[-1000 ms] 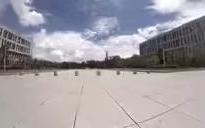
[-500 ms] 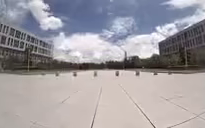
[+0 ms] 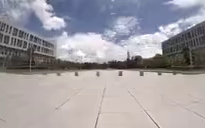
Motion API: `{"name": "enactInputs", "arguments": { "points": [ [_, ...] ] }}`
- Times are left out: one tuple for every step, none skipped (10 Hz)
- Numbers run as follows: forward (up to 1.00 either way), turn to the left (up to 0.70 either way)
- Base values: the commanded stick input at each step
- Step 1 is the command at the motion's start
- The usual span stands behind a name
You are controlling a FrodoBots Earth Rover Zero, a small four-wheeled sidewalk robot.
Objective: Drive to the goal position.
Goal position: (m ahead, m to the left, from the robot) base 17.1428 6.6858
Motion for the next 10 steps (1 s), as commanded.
{"name": "enactInputs", "arguments": {
  "points": [
    [0.70, -0.35],
    [0.70, -0.14],
    [0.70, 0.05],
    [0.70, 0.08],
    [0.70, 0.05],
    [0.70, 0.04],
    [0.70, 0.05],
    [0.70, 0.05],
    [0.70, 0.07],
    [0.70, 0.07]
  ]
}}
